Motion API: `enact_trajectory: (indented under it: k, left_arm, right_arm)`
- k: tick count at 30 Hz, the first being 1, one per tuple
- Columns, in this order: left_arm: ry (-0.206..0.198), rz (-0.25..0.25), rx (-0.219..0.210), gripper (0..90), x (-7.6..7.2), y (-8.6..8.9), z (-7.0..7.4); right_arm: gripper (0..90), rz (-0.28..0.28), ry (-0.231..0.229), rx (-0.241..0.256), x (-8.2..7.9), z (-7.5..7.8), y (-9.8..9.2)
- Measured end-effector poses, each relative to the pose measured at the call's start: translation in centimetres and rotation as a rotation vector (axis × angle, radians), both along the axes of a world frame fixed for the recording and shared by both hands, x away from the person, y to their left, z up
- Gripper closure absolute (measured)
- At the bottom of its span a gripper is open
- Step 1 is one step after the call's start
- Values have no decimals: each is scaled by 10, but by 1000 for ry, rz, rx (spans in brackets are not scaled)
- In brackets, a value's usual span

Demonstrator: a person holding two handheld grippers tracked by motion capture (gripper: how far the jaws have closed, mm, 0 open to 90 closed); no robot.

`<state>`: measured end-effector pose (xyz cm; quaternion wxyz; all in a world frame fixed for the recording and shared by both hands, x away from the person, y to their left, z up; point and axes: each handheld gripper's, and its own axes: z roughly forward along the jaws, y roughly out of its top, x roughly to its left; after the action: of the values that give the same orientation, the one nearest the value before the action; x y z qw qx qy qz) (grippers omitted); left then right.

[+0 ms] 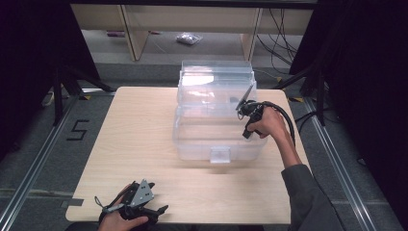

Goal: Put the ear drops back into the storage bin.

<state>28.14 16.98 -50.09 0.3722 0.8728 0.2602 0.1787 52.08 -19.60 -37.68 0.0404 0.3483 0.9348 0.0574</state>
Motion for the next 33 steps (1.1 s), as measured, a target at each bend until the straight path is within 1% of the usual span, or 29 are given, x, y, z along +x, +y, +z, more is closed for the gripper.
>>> enact_trajectory:
  k: [2,3,4,5,6,7,8,9,10,11,12,13,14,16,17,19,20,21,23,24,25,26,27,28,29,30,31,32,33]
  left_arm:
    - [6,13,-6,150,-1,-1,0]
    - [-4,-1,9,150,0,0,1]
    - [-3,2,6,150,0,0,0]
    - [8,13,-11,150,-1,0,0]
    - [8,13,-10,150,-1,0,0]
    - [-1,4,-2,150,0,0,0]
    - [4,13,-4,150,-1,0,0]
    - [-4,-1,10,150,0,0,0]
    - [-3,-3,8,150,1,0,0]
    - [3,10,3,150,0,0,0]
    - [6,13,-3,150,0,0,-1]
    - [-2,3,-2,150,0,0,0]
    - [0,0,-3,150,0,0,0]
    - [-4,1,15,150,1,0,0]
    - [-4,-2,10,150,1,0,0]
    - [-3,-3,11,150,0,0,0]
    - [-3,-4,11,150,0,0,0]
    - [-3,-3,10,150,0,0,0]
    - [-4,1,8,150,1,0,0]
    - [-2,1,2,150,0,0,0]
    - [0,1,-4,150,-1,0,0]
    - [-1,1,6,150,0,0,0]
    - [-5,0,8,150,1,0,0]
    - [-4,-2,9,150,0,0,0]
    - [-2,-1,8,150,0,0,0]
    - [-2,-3,10,150,0,0,0]
    - [-3,-5,9,150,0,0,0]
    - [-3,2,9,150,0,0,0]
    - [-2,4,-3,150,0,0,0]
  right_arm:
    - [601,-14,5,-9,2,-3,0]
    - [601,-14,9,-18,3,-6,0]
    - [601,-29,26,-15,3,-9,0]
    - [601,-14,18,-16,4,-13,0]
    - [602,-17,27,-27,5,-15,0]
    - [601,-29,32,-21,5,-17,0]
    - [601,-43,39,-30,5,-19,0]
    - [601,-55,44,-32,5,-20,0]
    - [601,-48,51,-35,7,-22,-1]
    - [602,-44,49,-31,7,-23,-1]
    - [601,-64,47,-27,7,-25,-2]
    - [601,-63,47,-34,8,-26,-2]
    - [601,-48,47,-30,9,-29,-4]
    - [601,-50,48,-27,10,-32,-5]
    - [602,-75,58,-35,9,-32,-4]
    - [602,-72,56,-36,10,-34,-4]
    - [601,-47,53,-36,12,-36,-5]
    - [601,-57,55,-27,12,-37,-5]
    - [601,-53,53,-24,13,-39,-5]
    - [601,-84,66,-34,11,-40,-2]
    - [601,-49,59,-36,13,-44,-3]
    - [601,-44,64,-35,13,-45,-3]
    - [601,-73,76,-33,12,-47,-1]
    - [601,-70,70,-31,12,-48,-1]
    - [601,-82,78,-33,12,-49,0]
    - [601,-59,74,-41,13,-50,-1]
    - [601,-74,84,-38,12,-52,0]
    - [601,-66,77,-37,13,-53,0]
    - [601,-41,70,-36,15,-53,-1]
